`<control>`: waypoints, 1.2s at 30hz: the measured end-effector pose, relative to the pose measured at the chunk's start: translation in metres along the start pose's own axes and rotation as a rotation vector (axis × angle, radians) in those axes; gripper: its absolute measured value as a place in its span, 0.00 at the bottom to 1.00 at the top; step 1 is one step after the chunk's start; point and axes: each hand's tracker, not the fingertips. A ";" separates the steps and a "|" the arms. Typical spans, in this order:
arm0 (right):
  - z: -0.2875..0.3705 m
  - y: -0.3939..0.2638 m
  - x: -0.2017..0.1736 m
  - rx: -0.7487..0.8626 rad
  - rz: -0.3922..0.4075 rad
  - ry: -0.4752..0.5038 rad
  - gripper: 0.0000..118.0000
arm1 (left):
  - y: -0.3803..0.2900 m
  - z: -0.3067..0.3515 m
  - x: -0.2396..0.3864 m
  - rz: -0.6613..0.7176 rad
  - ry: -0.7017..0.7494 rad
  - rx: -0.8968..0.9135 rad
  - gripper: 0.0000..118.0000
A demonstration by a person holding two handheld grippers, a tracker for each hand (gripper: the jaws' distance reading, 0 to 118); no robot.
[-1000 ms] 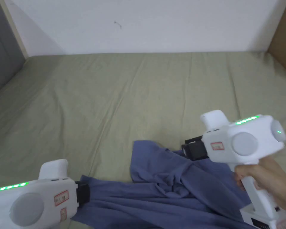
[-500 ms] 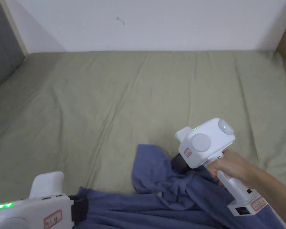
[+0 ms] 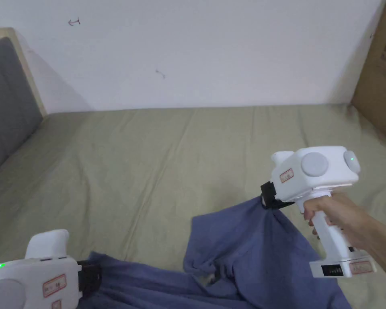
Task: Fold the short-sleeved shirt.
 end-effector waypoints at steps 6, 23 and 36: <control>0.120 0.020 0.027 0.164 -0.126 0.018 0.00 | 0.025 0.055 0.006 -0.041 0.039 0.104 0.02; 0.317 0.108 0.080 0.522 -0.315 -0.013 0.00 | 0.241 0.160 0.069 -0.122 0.159 0.443 0.02; 0.333 0.236 0.076 0.655 -0.357 0.056 0.00 | 0.390 0.143 0.065 -0.150 0.224 0.603 0.02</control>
